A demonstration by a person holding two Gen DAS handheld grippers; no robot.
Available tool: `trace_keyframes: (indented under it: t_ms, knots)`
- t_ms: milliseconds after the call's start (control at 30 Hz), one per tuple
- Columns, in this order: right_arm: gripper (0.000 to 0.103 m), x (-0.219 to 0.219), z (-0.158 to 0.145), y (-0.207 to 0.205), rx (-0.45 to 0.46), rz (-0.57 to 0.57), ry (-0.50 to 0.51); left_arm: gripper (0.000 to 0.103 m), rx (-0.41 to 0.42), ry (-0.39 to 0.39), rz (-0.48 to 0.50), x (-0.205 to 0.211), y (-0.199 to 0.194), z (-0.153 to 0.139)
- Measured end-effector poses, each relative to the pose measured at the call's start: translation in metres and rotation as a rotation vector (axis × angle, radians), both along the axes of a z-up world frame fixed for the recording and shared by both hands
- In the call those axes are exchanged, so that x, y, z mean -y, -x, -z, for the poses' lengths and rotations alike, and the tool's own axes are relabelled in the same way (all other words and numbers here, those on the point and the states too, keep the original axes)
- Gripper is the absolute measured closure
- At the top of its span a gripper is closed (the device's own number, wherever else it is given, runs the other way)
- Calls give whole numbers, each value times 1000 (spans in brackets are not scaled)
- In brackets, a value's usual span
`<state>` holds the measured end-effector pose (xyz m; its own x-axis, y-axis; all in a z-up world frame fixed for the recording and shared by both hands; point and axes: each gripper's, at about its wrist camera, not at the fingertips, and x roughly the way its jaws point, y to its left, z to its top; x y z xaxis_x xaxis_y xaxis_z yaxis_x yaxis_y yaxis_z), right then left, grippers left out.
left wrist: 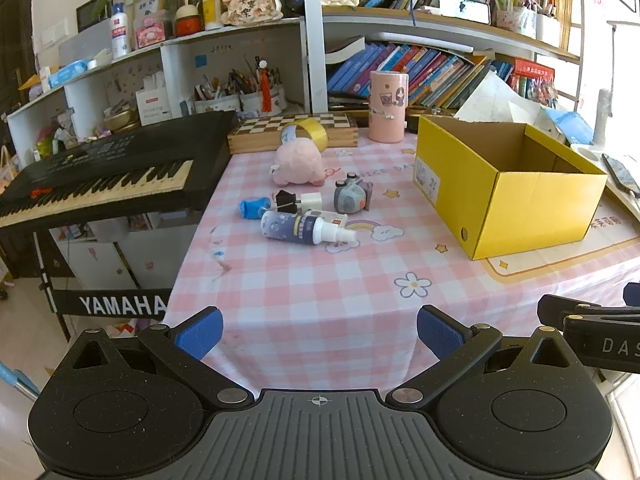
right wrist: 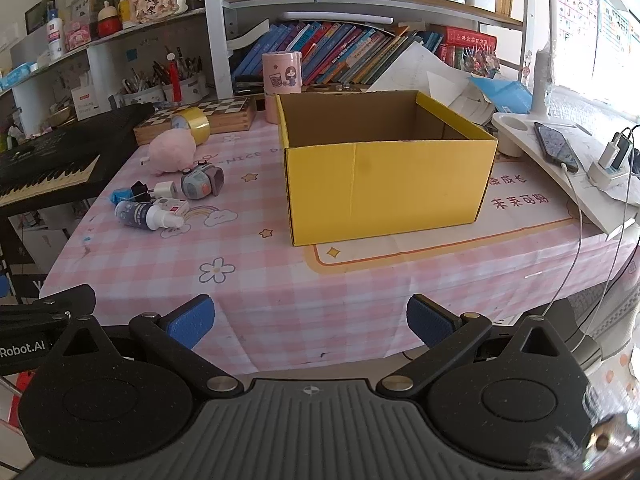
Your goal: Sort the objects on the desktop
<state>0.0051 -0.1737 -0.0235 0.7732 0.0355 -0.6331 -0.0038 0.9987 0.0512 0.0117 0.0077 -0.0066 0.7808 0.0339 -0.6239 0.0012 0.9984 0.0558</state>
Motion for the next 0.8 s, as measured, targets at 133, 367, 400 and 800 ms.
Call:
trace_keyframes:
  t_ms: [133, 367, 400, 800]
  knots:
    - [0, -1, 0, 1, 0, -2, -2, 0, -5, -5, 2, -1, 0, 0]
    - [0, -2, 1, 1, -2, -4, -5, 0, -11, -2, 11, -3, 0, 1]
    - [0, -3, 1, 1, -3, -5, -6, 0, -13, 1, 14, -3, -1, 1]
    - [2, -4, 1, -1, -14, -8, 1, 0, -20, 33, 46, -7, -3, 3]
